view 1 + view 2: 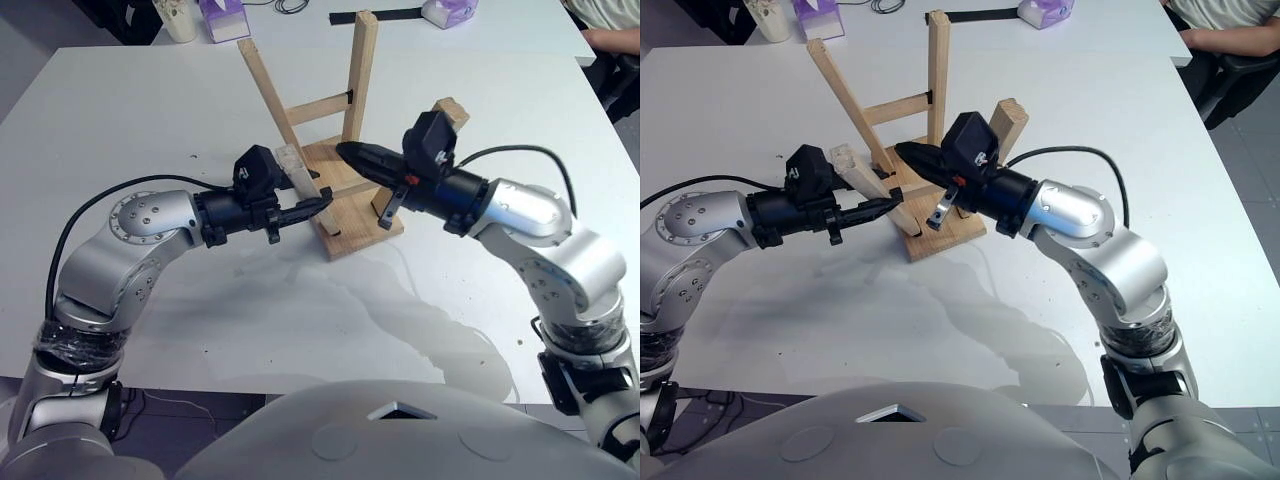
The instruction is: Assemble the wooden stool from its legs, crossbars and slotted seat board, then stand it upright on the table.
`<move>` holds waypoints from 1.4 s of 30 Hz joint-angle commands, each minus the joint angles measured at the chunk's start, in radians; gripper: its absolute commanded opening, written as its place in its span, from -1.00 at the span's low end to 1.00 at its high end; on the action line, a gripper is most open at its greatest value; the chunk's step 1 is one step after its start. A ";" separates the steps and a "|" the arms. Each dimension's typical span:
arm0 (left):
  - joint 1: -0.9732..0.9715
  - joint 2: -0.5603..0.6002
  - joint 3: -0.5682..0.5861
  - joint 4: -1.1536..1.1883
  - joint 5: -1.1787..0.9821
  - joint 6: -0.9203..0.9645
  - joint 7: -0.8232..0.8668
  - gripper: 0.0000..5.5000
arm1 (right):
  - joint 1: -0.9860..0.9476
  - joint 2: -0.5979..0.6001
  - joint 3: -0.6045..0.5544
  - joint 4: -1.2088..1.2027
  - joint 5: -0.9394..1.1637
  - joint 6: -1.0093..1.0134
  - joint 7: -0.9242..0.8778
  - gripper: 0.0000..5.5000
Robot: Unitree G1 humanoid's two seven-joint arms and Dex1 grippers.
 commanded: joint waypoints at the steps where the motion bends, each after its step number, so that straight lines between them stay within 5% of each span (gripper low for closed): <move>1: 0.040 0.019 -0.057 0.056 0.072 0.057 0.005 -0.26 | 0.052 -0.057 0.160 0.079 -0.176 0.006 -0.012 -1.00; 6: 0.049 0.000 -0.063 0.066 0.083 0.034 0.017 -0.26 | 0.078 -0.060 0.188 0.057 -0.218 0.017 0.015 -1.00; 11: 0.060 0.011 -0.065 0.073 0.093 0.012 -0.002 -0.26 | -0.002 0.017 0.061 0.030 -0.151 0.016 0.019 -1.00; 15: 0.036 0.026 -0.085 0.090 0.095 0.018 -0.036 -0.26 | -0.172 0.177 -0.260 0.012 0.176 0.043 -0.066 -1.00; 18: 0.049 0.066 -0.074 0.108 0.103 0.013 -0.075 -0.26 | -0.226 0.051 -0.506 0.104 0.312 0.025 0.009 -1.00; 21: 0.064 0.110 -0.051 0.129 0.114 -0.007 -0.116 -0.26 | -0.160 -0.118 -0.636 0.228 0.238 -0.029 0.109 -1.00; 27: 0.020 0.154 -0.088 0.220 0.173 -0.084 -0.211 -0.26 | 0.073 -0.221 -0.355 0.244 -0.088 -0.122 0.129 -1.00; 33: -0.019 0.122 -0.144 0.277 0.181 -0.112 -0.250 -0.26 | 0.065 0.078 -0.016 0.024 0.034 -0.015 0.080 -1.00; 42: 0.003 0.117 -0.137 0.363 0.179 -0.215 -0.326 -0.26 | 0.036 0.004 -0.205 0.146 0.033 0.031 0.113 -1.00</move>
